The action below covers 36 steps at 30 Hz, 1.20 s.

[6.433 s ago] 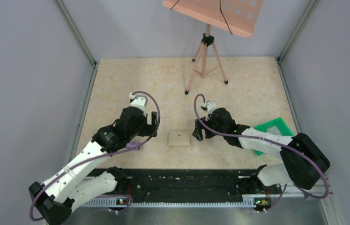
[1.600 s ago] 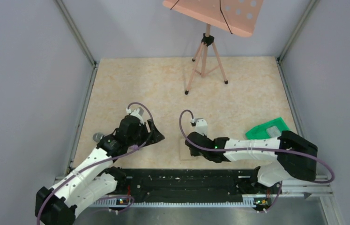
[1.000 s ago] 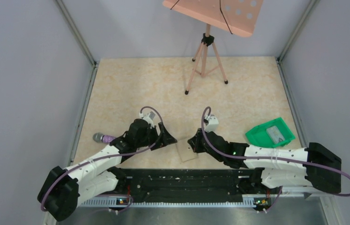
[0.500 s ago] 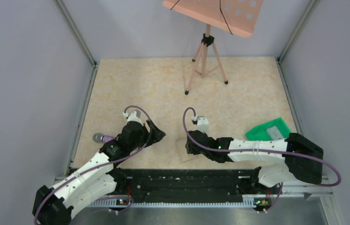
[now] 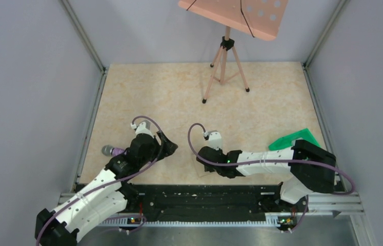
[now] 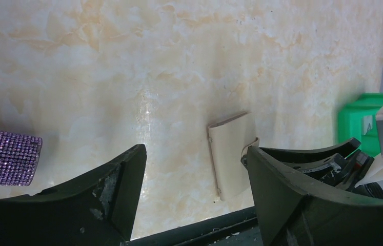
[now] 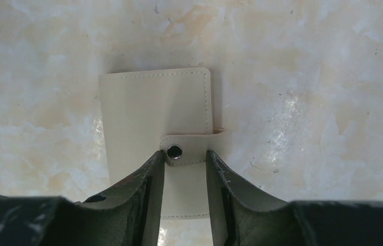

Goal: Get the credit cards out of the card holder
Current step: Open the card holder at the center of the board.

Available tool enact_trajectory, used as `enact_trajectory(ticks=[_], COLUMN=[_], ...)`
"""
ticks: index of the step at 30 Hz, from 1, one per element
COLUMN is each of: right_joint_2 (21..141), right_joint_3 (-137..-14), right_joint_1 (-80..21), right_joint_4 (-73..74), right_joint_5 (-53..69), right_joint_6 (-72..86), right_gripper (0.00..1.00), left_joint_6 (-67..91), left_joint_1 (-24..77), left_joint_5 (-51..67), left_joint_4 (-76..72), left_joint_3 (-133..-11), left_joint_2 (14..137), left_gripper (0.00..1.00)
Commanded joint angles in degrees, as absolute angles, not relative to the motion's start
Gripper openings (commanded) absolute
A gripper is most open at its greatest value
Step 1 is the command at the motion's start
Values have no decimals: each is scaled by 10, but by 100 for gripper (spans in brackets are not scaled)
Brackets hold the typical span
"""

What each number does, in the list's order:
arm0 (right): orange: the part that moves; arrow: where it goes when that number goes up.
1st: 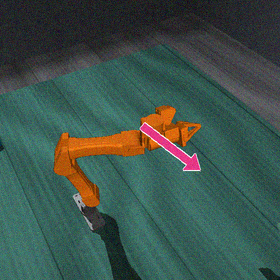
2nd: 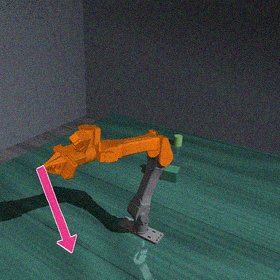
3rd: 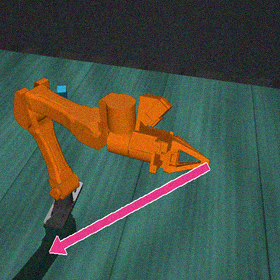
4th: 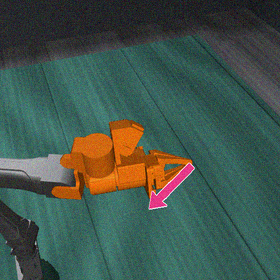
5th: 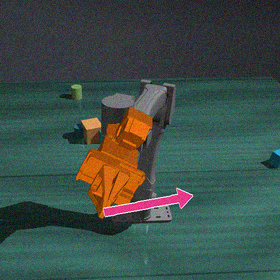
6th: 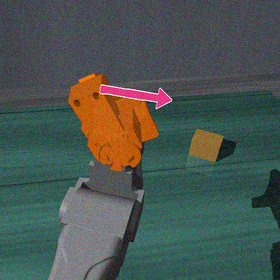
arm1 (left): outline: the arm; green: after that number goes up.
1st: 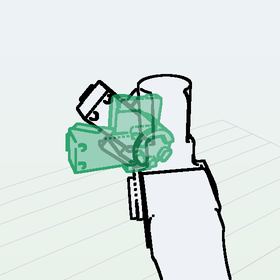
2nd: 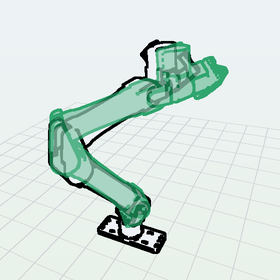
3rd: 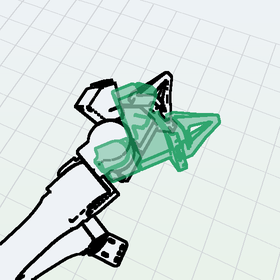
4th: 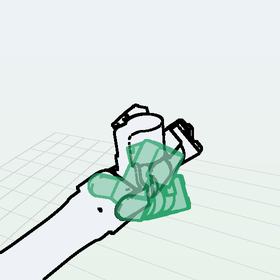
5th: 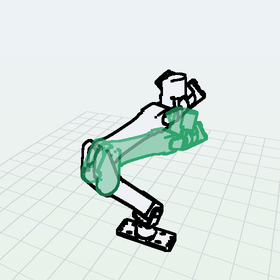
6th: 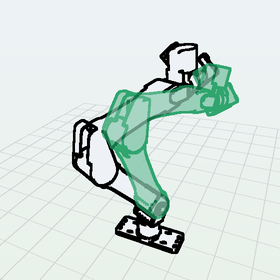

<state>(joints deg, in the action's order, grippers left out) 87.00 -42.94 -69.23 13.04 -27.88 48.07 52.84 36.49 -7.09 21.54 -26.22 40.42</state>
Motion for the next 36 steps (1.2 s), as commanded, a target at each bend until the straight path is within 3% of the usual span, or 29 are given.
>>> enact_trajectory(ticks=[1,7,20,29,36], right_joint_2=[892,859,698,637,620], right_joint_3=[-446,-414,-248,-204,-185], right_joint_1=[-706,-707,-707,-707,-707], right_joint_4=[161,113,-145,-232,-283], right_joint_5=[-315,-309,-283,-257,-246], right_joint_6=[490,485,426,403,401], right_gripper=[29,0,0,0,0], left_joint_6=[527,528,526,541,548], left_joint_1=[367,367,367,381,417], left_joint_5=[-65,-44,80,187,189], left_joint_4=[205,193,67,-107,-150], left_joint_3=[-256,-243,-214,-193,-203], left_joint_2=[391,392,474,549,607], left_gripper=[77,74,72,79,76])
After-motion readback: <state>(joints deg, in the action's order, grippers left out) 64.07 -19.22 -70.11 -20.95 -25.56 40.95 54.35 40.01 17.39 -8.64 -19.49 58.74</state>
